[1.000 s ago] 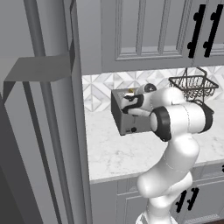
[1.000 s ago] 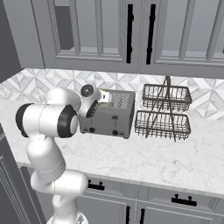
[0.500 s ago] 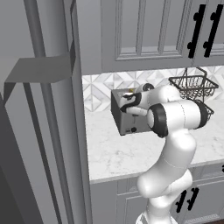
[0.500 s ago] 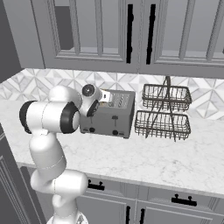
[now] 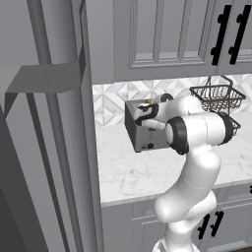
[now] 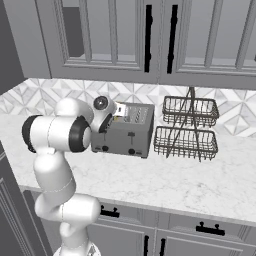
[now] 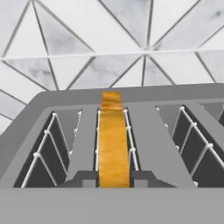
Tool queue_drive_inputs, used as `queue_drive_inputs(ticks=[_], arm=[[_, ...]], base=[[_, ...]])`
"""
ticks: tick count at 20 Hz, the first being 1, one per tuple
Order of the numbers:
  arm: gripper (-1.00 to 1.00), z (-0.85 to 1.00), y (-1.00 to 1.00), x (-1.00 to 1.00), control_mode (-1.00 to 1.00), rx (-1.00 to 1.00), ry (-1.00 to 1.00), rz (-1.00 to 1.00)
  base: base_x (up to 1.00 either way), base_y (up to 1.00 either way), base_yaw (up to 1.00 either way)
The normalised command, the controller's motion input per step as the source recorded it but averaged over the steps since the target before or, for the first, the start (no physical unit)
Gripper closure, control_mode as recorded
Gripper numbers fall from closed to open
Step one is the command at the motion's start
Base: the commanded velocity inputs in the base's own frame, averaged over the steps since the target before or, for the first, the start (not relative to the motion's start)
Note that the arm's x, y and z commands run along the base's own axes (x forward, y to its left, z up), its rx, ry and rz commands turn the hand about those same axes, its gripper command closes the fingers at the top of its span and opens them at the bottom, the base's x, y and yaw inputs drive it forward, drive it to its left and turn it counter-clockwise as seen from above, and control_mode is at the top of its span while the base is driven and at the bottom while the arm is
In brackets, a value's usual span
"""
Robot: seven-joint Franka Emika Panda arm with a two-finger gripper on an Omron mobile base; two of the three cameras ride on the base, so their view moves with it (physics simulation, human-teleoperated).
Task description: Start the toaster. Once the lever pops up, take the bread to the plate on the dining counter.
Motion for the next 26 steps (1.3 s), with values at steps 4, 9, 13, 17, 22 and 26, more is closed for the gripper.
queue_drive_inputs(ticks=[4, 9, 13, 17, 22, 26], arm=[[1.0, 0.39, 0.0, -0.18, -1.0, 0.0, -0.09, 0.03], [1.0, 0.42, 0.0, -0.07, -1.0, 0.0, 0.0, 0.02], [1.0, 0.52, 0.0, -0.13, -1.0, 0.0, 0.0, 0.02], [1.0, 0.46, 0.0, -0.35, -1.0, 0.0, -0.02, 0.04], [1.0, 0.37, 0.0, -0.55, -1.0, 0.0, -0.01, 0.03], [1.0, 0.41, 0.0, -0.77, -1.0, 0.0, 0.02, 0.01]], base=[[0.0, 0.0, 0.0], [0.0, 0.0, 0.0], [0.0, 0.0, 0.0], [0.0, 0.0, 0.0], [0.0, 0.0, 0.0], [0.0, 0.0, 0.0]])
